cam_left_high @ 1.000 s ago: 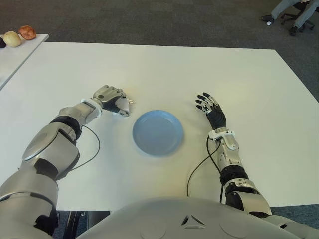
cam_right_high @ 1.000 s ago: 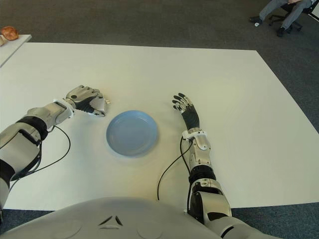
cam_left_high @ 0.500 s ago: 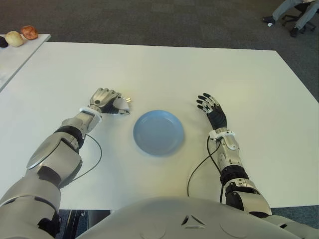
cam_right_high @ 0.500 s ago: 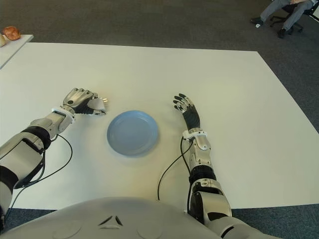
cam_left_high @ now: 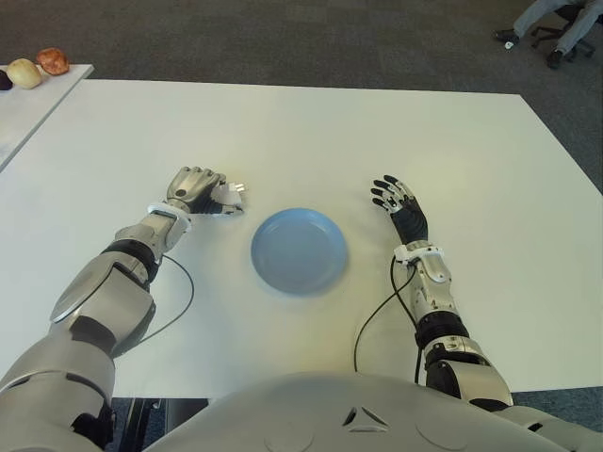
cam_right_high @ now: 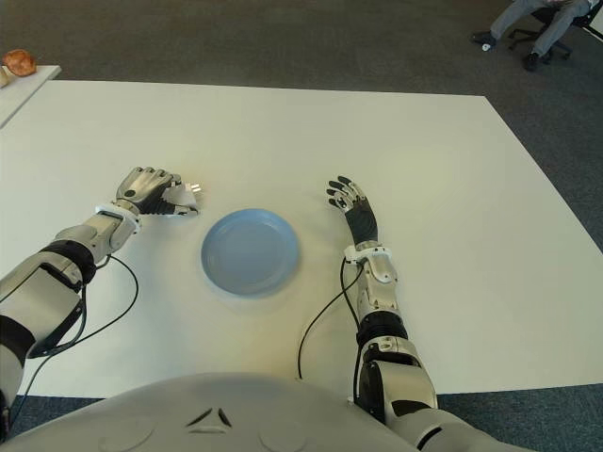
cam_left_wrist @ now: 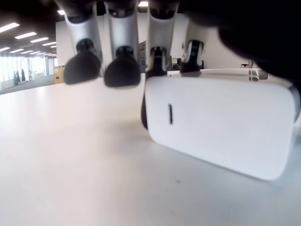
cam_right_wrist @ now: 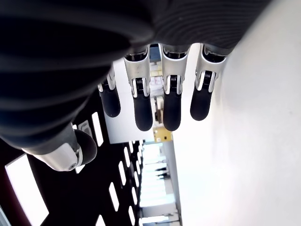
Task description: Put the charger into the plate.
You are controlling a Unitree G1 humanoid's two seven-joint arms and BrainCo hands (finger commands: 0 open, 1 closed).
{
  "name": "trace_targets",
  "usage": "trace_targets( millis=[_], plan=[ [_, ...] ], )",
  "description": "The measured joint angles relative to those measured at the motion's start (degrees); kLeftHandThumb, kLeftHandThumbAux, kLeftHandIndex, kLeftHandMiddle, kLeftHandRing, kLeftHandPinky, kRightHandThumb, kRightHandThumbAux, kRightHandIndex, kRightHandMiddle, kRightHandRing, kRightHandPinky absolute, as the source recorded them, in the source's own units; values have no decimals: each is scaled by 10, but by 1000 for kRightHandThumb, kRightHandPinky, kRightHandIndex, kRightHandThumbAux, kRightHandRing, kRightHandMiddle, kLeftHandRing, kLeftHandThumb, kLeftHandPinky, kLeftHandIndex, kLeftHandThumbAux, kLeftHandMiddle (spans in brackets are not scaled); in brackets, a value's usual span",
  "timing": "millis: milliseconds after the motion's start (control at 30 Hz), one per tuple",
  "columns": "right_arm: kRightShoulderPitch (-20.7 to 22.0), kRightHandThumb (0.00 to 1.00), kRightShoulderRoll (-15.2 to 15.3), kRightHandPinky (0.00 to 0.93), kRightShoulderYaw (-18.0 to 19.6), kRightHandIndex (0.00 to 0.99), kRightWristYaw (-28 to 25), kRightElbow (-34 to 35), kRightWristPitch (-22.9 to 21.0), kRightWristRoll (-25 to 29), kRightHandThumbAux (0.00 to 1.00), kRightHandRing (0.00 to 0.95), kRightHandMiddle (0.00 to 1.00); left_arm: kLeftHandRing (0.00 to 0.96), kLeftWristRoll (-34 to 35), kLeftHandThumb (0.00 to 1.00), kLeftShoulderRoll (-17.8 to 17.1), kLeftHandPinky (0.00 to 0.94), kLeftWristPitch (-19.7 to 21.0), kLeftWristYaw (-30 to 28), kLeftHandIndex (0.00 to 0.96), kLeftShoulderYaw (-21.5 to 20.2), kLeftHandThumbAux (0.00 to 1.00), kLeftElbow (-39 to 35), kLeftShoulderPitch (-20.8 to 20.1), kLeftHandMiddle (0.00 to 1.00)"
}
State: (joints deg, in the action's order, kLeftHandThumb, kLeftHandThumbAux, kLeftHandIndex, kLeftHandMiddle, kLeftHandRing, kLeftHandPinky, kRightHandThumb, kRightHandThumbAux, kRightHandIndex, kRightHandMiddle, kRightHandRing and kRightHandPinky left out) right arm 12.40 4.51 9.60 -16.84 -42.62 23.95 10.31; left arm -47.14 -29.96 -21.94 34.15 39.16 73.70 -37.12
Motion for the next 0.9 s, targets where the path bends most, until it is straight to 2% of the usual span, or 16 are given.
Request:
trace_targets(
  millis=[233, 400, 500, 633, 767, 900],
  plan=[
    [1, 0, -1, 232, -1, 170, 2, 0, 0, 0, 543, 234, 256, 843, -14, 747, -13, 804, -17, 15, 442, 2, 699, -22, -1, 847],
    [1, 0, -3, 231, -2, 176, 5, 1, 0, 0, 546, 233, 257, 858, -21, 748, -38, 819, -42, 22, 442, -2, 699, -69, -3, 864],
    [2, 0, -4, 236, -4, 182, 6, 2, 0, 0, 550, 237, 262, 869, -17, 748, -67, 835, -61, 19, 442, -21, 699, -128, -2, 876],
    [5, 0, -5, 240, -4, 186, 6, 4, 3, 0, 555, 240, 265, 878, 8, 749, -101, 847, -66, -12, 442, -61, 699, -224, 0, 887],
    [6, 0, -6, 229, -5, 193, 6, 3, 7, 0, 563, 235, 262, 884, 45, 749, -123, 857, -55, -65, 442, -108, 699, -325, 9, 895],
    [9, 0, -9, 214, -6, 190, 8, -1, 9, -1, 563, 224, 251, 886, 89, 749, -129, 857, -36, -122, 442, -151, 699, -425, 32, 899]
  ],
)
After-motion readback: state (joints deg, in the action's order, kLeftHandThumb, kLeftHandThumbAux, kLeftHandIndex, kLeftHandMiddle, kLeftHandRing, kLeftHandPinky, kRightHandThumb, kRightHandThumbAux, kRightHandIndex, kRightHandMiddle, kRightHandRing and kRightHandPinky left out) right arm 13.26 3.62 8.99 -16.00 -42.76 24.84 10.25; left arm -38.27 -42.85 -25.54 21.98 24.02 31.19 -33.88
